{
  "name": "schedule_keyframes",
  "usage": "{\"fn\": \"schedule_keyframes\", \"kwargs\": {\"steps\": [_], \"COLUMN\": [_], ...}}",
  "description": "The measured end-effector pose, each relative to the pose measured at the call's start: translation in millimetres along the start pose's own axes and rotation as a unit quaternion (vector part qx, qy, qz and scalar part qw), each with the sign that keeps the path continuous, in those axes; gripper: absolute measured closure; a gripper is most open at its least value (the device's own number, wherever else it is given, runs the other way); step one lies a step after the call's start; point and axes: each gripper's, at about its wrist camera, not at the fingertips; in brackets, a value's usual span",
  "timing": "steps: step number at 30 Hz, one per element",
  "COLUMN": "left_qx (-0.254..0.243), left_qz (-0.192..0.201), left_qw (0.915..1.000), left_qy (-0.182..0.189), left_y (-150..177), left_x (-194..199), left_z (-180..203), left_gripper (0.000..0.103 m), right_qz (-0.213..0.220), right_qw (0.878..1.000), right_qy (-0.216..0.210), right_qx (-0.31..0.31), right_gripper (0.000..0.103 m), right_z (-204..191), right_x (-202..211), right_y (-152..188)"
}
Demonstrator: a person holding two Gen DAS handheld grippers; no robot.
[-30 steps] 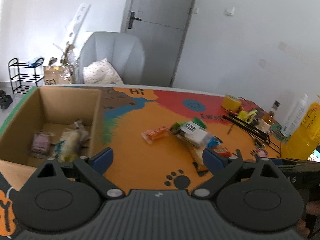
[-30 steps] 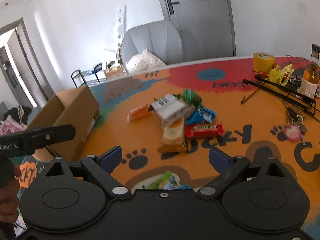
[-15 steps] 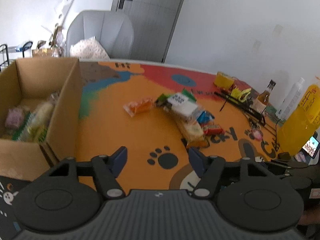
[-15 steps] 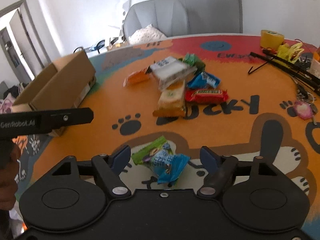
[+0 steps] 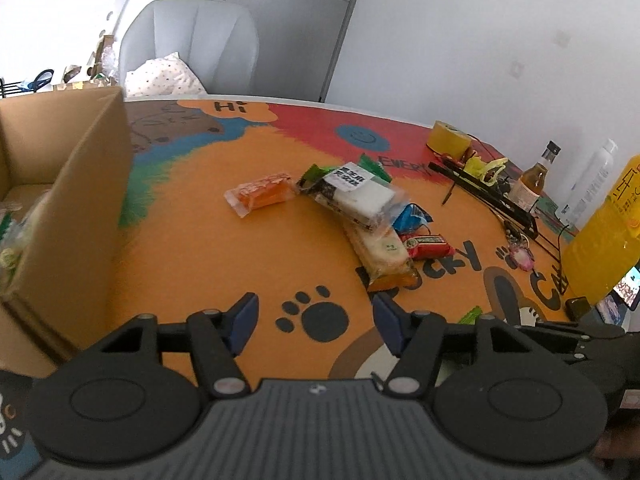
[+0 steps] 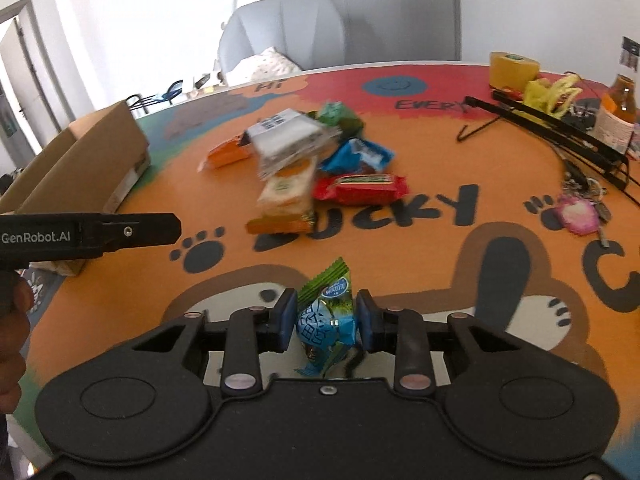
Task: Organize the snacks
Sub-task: 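Grasp the blue-green candy with right tool while left tool approaches the snack pile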
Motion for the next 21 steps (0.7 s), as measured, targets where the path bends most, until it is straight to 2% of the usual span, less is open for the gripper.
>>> {"fn": "schedule_keyframes", "kwargs": {"steps": [9,21], "left_qx": [-0.005,0.002], "left_qz": [0.011,0.009], "left_qw": [0.9999,1.0], "left_qy": [0.005,0.002], "left_y": [-16.1,-39.7], "left_x": [-12.1,-38.6], "left_z": [12.3,24.9], "left_gripper": [0.039,0.033], "right_qz": [0.013,0.026], "right_qw": [0.999,0.997], "right_qy": [0.019,0.04], "right_qx": [-0.031,-0.064], "right_gripper": [0.073,0.073], "right_z": [25.8,52.2], "right_x": [0.7,-1.9], "right_y": [-7.6,-17.4]}}
Point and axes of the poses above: each gripper's, at about its wrist camera, not at the fingertips, and x roughly against the way its jaws point, z to its right, y to its underside, and after that the axes turned 5 degrees about -z, right-handed
